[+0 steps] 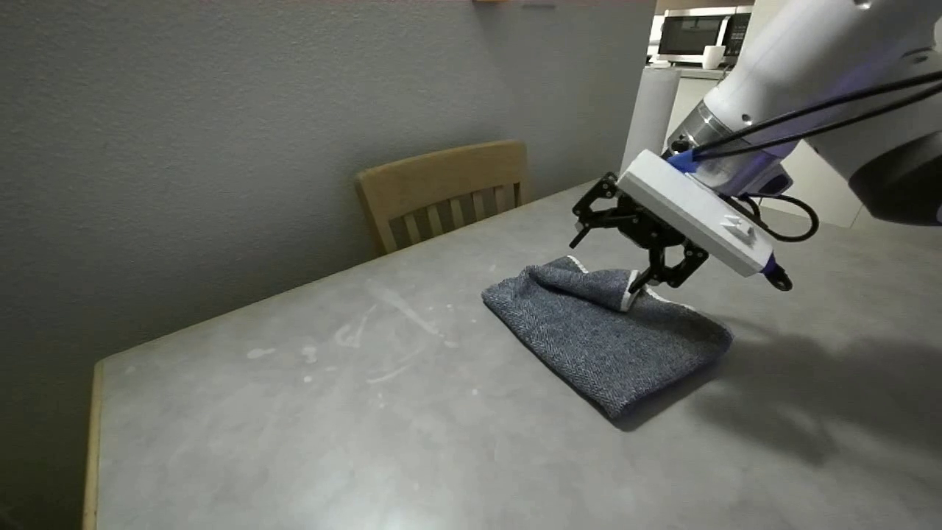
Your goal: Fold the towel on the table
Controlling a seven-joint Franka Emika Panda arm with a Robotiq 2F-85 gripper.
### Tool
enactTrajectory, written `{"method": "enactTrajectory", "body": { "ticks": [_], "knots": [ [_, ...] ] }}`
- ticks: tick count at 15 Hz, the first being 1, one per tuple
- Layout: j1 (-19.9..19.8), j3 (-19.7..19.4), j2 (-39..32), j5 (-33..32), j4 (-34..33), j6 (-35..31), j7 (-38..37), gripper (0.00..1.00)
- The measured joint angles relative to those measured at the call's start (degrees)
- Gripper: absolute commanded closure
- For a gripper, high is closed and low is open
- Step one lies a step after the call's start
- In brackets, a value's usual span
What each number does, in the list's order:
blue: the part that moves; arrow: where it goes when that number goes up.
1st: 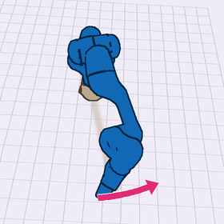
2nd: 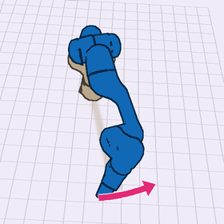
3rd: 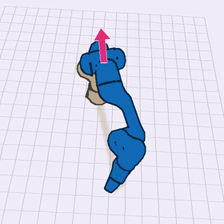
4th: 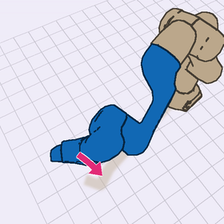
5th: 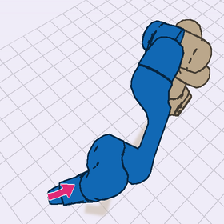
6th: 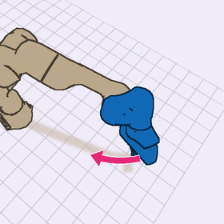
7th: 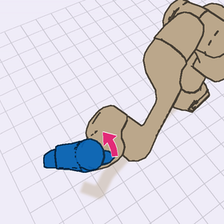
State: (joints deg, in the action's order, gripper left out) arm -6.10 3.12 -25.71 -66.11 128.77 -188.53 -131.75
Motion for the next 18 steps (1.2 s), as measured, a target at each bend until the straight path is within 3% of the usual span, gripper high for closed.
{"method": "enactTrajectory", "body": {
  "ticks": [2, 5, 7, 9, 15, 18],
  "knots": [
    [-5.6, 4.6, -3.6, -0.4, 0.1, -4.3, 1.3, 0.00],
    [-16.3, 15.6, -9.8, -6.1, 0.1, -5.0, 0.7, 0.00],
    [-23.6, 23.9, -13.9, -10.3, 0.7, -2.5, 0.0, 0.00],
    [-29.6, 31.4, -16.9, -10.0, 1.6, 3.6, 1.0, 0.00],
    [-41.5, 49.5, -17.0, 10.1, -0.5, 31.5, 16.3, 0.00],
    [-42.3, 50.9, -11.9, 24.4, -2.6, 35.2, 27.7, 0.00]
  ]
}}
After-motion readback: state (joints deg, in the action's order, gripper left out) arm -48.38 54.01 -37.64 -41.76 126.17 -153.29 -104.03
